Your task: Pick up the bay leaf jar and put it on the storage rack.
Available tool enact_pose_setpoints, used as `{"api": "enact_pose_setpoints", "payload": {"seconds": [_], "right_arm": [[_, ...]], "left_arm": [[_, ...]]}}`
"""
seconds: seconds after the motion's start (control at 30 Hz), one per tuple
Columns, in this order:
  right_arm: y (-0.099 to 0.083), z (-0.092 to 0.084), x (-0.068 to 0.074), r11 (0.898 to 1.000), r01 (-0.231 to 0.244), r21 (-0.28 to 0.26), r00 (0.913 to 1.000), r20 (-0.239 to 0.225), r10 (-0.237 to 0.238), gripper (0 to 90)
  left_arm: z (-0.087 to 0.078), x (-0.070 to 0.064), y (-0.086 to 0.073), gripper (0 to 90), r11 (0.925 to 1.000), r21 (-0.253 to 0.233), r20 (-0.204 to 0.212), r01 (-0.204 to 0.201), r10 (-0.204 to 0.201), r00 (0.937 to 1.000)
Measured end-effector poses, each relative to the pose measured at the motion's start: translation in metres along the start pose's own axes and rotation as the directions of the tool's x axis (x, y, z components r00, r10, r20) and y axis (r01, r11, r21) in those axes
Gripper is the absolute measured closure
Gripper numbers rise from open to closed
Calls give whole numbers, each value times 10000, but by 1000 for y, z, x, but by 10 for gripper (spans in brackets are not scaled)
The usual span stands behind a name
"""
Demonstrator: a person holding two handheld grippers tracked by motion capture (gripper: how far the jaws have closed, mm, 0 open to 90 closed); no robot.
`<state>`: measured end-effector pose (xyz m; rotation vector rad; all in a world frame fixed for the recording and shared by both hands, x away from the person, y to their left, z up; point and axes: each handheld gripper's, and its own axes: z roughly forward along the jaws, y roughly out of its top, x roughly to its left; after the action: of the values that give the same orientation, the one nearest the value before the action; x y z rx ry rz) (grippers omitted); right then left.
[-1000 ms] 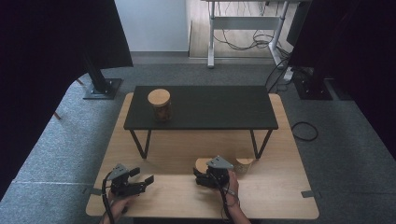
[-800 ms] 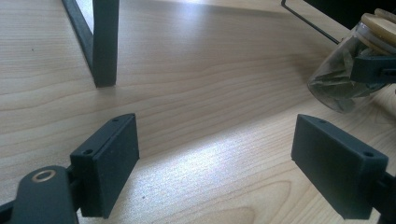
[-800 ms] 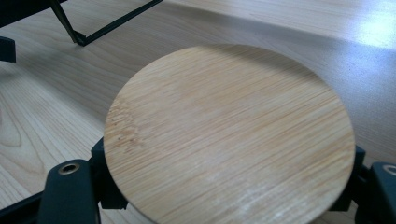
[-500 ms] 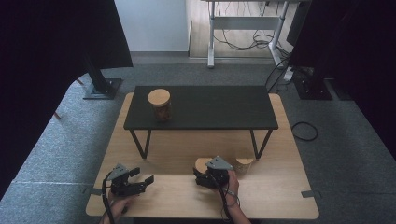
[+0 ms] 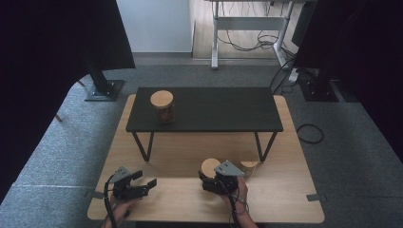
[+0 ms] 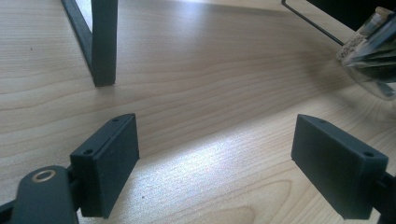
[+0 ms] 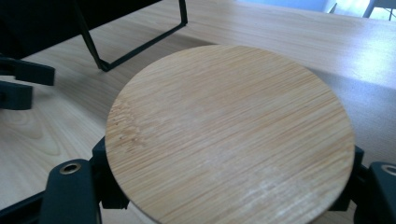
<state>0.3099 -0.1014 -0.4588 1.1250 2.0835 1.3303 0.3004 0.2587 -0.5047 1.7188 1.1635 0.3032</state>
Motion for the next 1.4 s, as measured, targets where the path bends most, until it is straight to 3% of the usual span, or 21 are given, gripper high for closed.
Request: {"api": "enact_pose_setpoints", "payload": {"seconds": [0.23, 0.5, 1.1, 1.4], "right_arm": [[1, -13, -1, 9999, 137, -65, 9999, -59, -137, 245], [6, -25, 0, 9991, 371, -205, 9983, -443, -379, 246], [31, -53, 3, 9908, 1109, -771, 9852, -1227, -1198, 246], [45, -58, 0, 9873, 1258, -969, 9809, -1367, -1384, 246]], "left_arm": [[0, -1, 0, 146, 10000, 20, -49, -41, 41, 10000], [0, 0, 0, 146, 10000, 25, -62, -23, 24, 10000], [0, -1, 0, 146, 10000, 27, -90, -42, 42, 10000], [1, -2, 0, 146, 9999, 59, -121, -98, 98, 9999]]}}
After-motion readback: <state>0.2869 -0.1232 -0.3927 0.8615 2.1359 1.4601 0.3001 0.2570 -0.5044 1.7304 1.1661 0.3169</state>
